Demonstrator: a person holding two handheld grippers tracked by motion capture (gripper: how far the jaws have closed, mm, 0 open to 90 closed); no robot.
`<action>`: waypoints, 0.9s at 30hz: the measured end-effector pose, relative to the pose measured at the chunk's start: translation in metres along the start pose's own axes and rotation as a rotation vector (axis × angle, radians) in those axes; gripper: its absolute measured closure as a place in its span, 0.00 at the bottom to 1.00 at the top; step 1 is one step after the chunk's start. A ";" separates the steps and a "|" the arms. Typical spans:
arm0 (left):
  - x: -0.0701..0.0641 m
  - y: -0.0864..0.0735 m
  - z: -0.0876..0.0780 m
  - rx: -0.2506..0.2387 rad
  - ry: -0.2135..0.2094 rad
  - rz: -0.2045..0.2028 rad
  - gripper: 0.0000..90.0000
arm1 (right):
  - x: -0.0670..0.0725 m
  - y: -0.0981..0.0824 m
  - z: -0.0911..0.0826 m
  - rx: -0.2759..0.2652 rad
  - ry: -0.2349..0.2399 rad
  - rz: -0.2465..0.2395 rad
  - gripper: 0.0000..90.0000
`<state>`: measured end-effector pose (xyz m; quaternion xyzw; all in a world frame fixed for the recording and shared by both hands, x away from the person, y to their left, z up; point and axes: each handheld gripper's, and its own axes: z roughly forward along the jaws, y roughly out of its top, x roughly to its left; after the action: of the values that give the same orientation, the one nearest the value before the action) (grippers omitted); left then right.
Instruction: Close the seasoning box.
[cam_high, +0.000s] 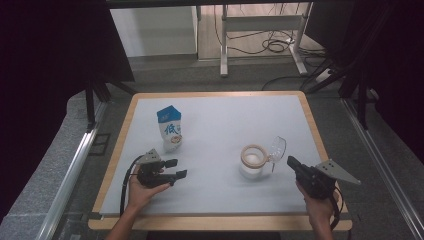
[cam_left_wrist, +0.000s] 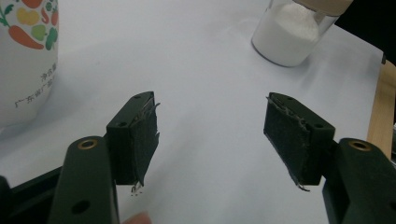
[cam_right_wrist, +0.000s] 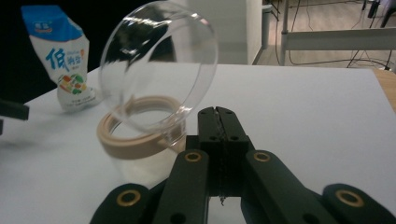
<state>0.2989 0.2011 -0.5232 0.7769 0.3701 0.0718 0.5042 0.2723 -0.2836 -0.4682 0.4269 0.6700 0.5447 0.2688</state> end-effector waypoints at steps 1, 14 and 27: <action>-0.001 0.000 0.000 0.000 -0.002 0.001 0.39 | -0.002 0.001 0.002 -0.003 -0.001 0.008 1.00; -0.004 0.000 -0.002 0.003 -0.007 0.010 0.39 | -0.006 0.009 0.017 -0.014 -0.019 0.025 1.00; -0.006 -0.001 0.000 0.012 -0.013 0.007 0.39 | 0.000 0.012 0.027 -0.007 -0.019 0.005 1.00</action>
<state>0.2942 0.1978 -0.5225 0.7817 0.3647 0.0663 0.5016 0.2982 -0.2696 -0.4643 0.4327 0.6643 0.5439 0.2751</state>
